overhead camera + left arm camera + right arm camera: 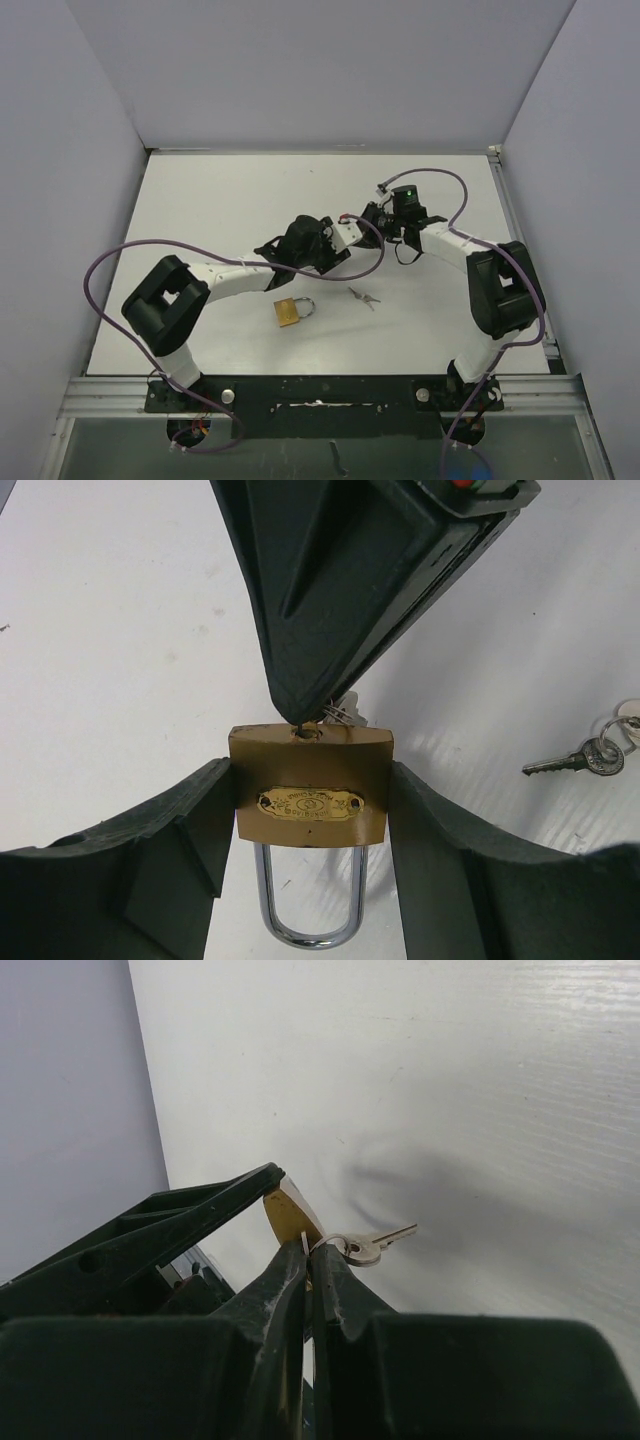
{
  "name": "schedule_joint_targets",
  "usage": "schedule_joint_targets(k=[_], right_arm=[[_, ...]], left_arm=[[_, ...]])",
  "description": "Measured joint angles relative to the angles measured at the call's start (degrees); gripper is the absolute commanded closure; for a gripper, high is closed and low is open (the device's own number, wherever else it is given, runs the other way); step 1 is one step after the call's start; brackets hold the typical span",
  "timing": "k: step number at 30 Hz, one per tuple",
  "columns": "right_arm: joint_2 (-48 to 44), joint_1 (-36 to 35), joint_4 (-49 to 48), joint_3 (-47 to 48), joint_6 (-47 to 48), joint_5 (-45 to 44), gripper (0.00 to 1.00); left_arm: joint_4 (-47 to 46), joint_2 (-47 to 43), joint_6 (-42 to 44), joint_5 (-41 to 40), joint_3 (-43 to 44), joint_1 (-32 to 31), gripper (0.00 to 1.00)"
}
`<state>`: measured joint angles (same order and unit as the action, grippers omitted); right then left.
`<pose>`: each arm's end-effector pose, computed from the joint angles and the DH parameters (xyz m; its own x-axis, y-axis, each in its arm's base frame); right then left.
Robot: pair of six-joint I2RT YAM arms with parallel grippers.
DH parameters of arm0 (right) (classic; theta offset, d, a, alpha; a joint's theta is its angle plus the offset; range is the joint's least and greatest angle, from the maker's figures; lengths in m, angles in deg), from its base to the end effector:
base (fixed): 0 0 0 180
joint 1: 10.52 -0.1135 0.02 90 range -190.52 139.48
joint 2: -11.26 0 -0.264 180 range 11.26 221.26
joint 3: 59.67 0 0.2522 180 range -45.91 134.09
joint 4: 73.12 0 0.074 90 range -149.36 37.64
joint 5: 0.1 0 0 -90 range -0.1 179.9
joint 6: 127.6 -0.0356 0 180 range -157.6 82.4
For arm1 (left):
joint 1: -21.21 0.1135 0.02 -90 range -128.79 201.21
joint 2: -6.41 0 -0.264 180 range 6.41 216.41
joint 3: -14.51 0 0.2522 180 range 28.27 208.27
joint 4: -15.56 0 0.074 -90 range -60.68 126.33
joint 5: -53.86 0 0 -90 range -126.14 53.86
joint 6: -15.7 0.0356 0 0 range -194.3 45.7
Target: Unlock with the key
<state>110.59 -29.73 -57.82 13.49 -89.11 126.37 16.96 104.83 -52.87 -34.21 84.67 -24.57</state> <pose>0.3387 0.1404 0.1948 -0.9255 0.3441 -0.1582 0.0630 0.5520 0.8315 0.2614 -0.2703 0.2010 -0.0521 0.5771 -0.8150 0.8118 0.4997 0.3020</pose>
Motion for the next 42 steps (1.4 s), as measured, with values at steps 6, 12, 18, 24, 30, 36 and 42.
schedule_joint_targets(k=[6, 12, 18, 24, 30, 36, 42], right_arm=[[0.0, 0.0, 4.52, 1.51, -2.62, -1.99, 1.0], [0.63, 0.0, 8.46, 2.8, -5.14, -4.24, 1.0], [1.81, 0.0, 12.48, 5.01, -7.06, -5.66, 1.0], [1.81, 0.02, 13.64, 5.97, -9.25, -6.23, 1.0], [1.81, 0.02, 13.99, 6.51, -9.86, -6.36, 1.0], [1.86, 0.13, 13.99, 6.97, -8.85, -6.45, 0.68], [1.86, 1.73, 11.82, 6.97, -8.09, -3.02, 0.43]], left_arm=[[0.28, 0.85, -1.18, 0.55, 0.76, -0.07, 1.0], [1.64, 2.71, -1.07, 0.0, 2.47, -0.79, 1.0], [2.99, 4.02, 0.46, -2.6, 3.85, -1.81, 1.0], [3.1, 4.09, 2.01, -6.19, 4.39, -2.8, 1.0], [2.64, 4.09, 3.21, -8.35, 4.39, -3.41, 1.0], [1.66, 4.83, 3.19, -8.63, 4.79, -3.41, 1.0], [0.61, 5.22, 2.36, -5.95, 5.29, -3.26, 1.0]])
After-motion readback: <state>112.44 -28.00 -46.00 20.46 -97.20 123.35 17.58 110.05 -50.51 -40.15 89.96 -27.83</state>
